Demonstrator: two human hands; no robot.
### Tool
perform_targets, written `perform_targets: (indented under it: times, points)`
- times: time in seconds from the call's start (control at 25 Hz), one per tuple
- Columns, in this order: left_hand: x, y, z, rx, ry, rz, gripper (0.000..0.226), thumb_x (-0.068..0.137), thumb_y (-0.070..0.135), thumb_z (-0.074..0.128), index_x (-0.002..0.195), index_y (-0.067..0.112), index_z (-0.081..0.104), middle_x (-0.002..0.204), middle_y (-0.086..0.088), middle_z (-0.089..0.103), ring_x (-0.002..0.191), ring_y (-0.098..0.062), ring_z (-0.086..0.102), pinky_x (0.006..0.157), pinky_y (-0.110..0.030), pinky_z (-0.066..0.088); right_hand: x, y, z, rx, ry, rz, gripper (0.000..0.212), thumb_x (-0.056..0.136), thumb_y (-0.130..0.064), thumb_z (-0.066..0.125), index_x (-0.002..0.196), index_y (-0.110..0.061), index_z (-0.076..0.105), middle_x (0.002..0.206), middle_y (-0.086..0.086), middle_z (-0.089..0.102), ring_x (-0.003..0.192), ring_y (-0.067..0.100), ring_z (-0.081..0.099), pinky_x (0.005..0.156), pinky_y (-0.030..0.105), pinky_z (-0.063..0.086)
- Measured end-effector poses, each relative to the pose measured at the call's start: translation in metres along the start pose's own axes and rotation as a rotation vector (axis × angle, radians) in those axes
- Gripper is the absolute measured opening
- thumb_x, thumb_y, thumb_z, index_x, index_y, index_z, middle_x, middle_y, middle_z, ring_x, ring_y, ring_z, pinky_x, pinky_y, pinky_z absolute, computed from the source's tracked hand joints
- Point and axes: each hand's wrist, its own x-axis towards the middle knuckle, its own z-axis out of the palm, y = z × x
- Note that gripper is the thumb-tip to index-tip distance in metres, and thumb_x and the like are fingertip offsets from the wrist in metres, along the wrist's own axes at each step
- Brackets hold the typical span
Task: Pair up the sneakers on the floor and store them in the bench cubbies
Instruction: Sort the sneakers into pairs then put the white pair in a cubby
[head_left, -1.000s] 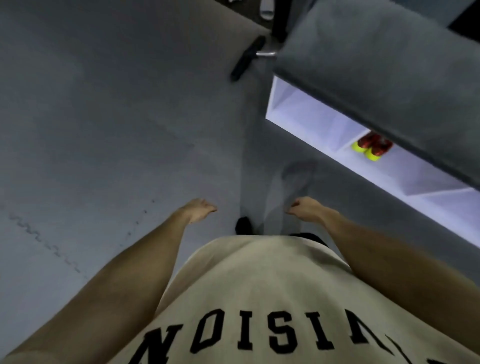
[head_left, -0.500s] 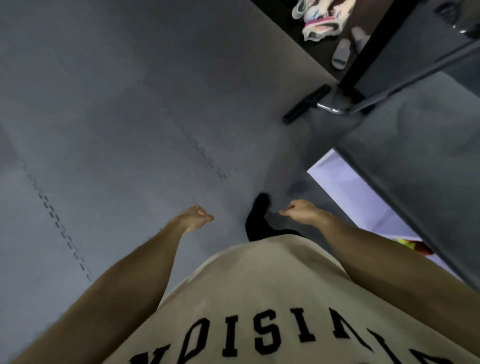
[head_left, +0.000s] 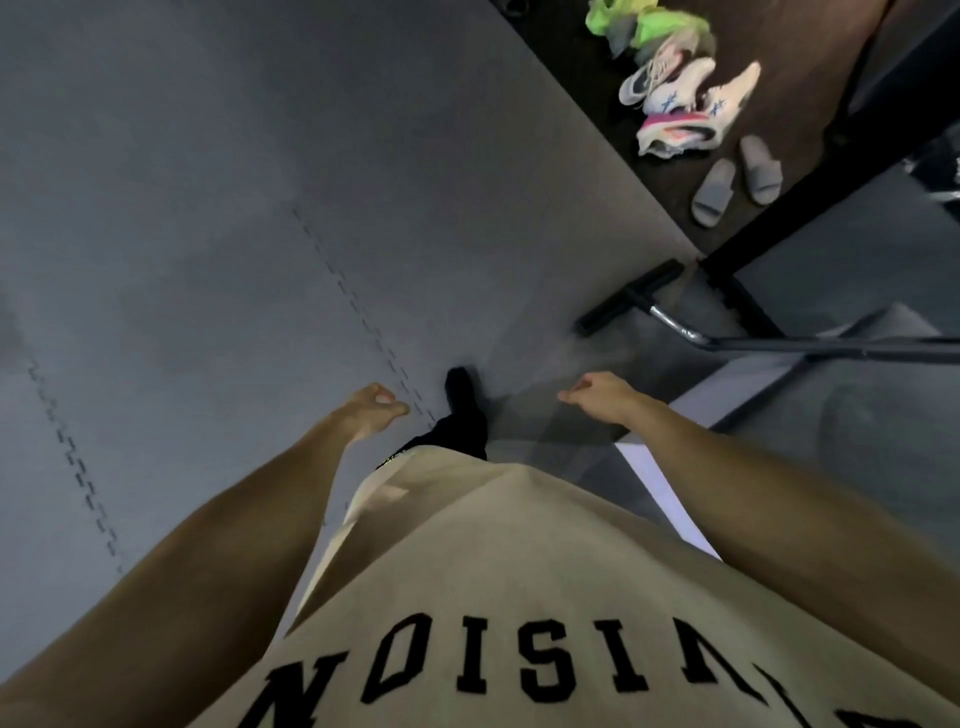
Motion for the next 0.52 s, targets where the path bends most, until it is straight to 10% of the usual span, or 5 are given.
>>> perform_targets:
  times: [0.52]
  points:
    - [0.208, 0.300, -0.234, 0.147, -0.025, 0.179, 0.050, 0.094, 0.032, 0.060, 0.135, 0.004, 0.050, 0.139, -0.012, 0.049, 0.126, -0.030, 0.049, 0.104, -0.034, 0.040, 0.197, -0.225, -0.233, 0.119, 0.069, -0.001, 0.035, 0.089, -0.034, 0.065, 0.114, -0.009, 0.067, 0.123, 0.008, 0.064, 0.114, 0.026, 0.058, 0.090, 0.029, 0.042]
